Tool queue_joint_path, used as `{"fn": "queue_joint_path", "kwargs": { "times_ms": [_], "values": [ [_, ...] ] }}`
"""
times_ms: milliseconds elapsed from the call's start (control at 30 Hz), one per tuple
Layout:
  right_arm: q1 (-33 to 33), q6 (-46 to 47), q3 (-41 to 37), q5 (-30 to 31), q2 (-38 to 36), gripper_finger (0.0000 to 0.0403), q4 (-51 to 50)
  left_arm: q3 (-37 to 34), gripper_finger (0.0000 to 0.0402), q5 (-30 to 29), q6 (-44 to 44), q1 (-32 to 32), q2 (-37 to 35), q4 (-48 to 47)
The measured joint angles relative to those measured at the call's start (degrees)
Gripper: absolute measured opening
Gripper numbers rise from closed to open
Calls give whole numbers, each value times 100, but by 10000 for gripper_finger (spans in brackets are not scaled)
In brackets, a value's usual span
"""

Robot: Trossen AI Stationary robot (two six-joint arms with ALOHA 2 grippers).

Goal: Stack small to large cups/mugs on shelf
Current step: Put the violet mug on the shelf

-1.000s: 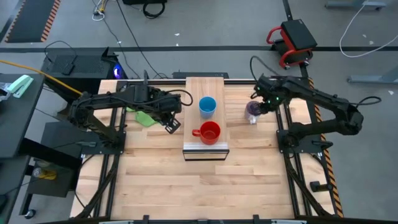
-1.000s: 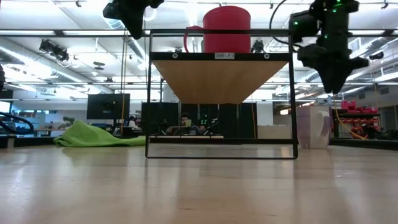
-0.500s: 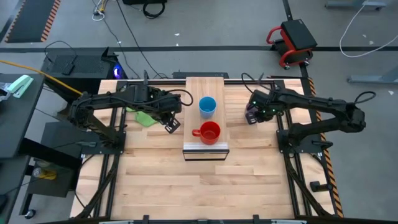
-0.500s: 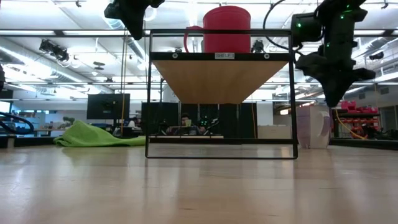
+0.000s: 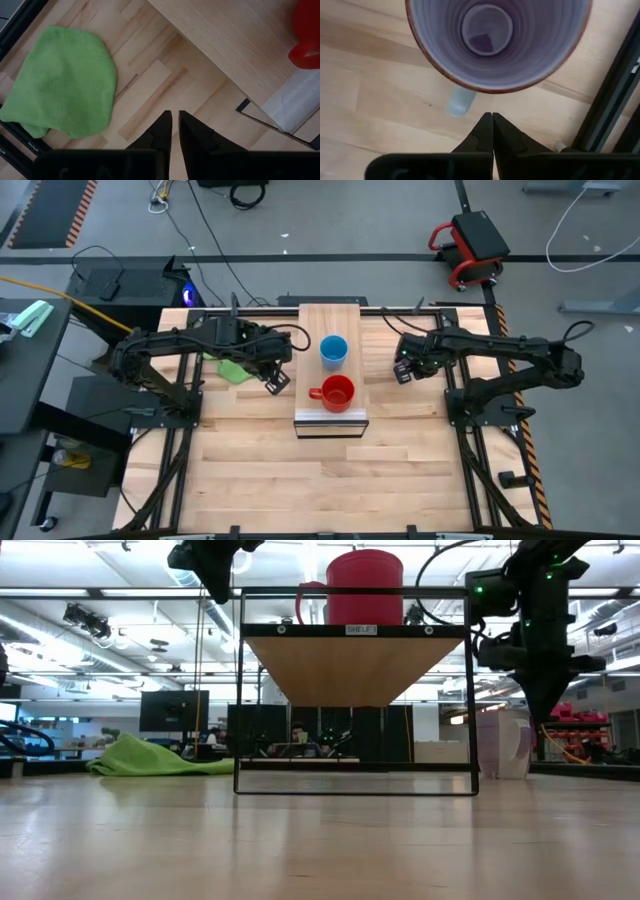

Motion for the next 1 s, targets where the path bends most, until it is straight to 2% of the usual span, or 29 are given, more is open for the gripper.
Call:
{"fn": "queue_joint_path", "kwargs": {
  "times_ms": [400,1000],
  "values": [
    [371,152,0,4,626,4,704,0,37,-20,-7,-2,0,0],
    [109,222,0,4,835,3,2111,0,37,-126,-59,-2,0,5]
  ]
}}
